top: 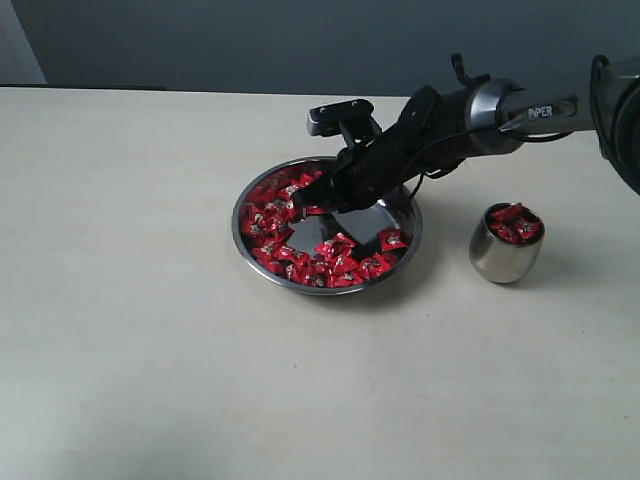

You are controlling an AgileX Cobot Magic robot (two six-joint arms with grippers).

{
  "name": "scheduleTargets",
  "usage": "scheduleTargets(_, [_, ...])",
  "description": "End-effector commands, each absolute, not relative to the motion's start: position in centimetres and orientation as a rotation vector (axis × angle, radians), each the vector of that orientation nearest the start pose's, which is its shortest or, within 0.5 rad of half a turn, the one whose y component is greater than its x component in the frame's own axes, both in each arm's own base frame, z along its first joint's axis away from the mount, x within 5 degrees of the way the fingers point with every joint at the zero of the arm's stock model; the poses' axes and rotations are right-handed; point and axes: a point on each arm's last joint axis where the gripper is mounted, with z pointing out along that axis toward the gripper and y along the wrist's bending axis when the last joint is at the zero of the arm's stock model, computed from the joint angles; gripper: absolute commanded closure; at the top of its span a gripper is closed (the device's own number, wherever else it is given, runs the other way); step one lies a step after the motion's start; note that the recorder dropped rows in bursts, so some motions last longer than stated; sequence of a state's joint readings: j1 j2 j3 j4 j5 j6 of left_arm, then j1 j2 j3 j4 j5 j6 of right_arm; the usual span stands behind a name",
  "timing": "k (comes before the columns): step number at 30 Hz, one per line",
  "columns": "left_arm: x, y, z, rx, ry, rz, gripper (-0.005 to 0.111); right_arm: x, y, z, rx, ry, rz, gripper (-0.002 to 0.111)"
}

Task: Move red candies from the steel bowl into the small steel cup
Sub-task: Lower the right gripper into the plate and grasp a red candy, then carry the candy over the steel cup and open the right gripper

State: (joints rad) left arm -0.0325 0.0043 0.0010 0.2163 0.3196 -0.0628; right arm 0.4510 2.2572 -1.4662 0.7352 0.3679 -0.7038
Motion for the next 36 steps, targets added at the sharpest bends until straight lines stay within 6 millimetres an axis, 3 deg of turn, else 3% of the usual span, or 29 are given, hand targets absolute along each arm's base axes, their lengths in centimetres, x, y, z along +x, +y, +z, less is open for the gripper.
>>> scheduleTargets(1, [5.4, 0.4, 18.6, 0.106, 1.788, 0.136, 0.106, 40.8, 22.1, 12.3, -0.671, 2.441, 0.489, 0.109])
scheduleTargets(5, [5.4, 0.4, 18.6, 0.106, 1.788, 0.136, 0.106, 40.4, 22.2, 14.0, -0.697, 2.428, 0.519, 0.109])
scheduleTargets(12, [5.4, 0.4, 18.6, 0.106, 1.788, 0.136, 0.106, 38.0, 21.4, 18.2, -0.825, 2.435, 0.536, 0.109])
scheduleTargets(15, [5.4, 0.4, 18.6, 0.106, 1.788, 0.136, 0.106, 36.5, 19.4, 19.7, -0.779, 2.442, 0.496, 0.109])
scheduleTargets(21, [5.4, 0.4, 18.6, 0.106, 1.788, 0.136, 0.106, 32.2, 13.4, 21.9, -0.559, 2.43, 0.404, 0.109])
scheduleTargets(26, [5.4, 0.4, 18.6, 0.106, 1.788, 0.136, 0.106, 28.7, 8.9, 22.2, -0.412, 2.422, 0.304, 0.109])
scheduleTargets(30, [5.4, 0.4, 18.6, 0.106, 1.788, 0.136, 0.106, 27.6, 6.3, 21.4, -0.341, 2.456, 0.234, 0.109])
scheduleTargets(36, [5.4, 0.4, 18.6, 0.106, 1.788, 0.136, 0.106, 27.3, 5.1, 20.5, -0.347, 2.505, 0.195, 0.109])
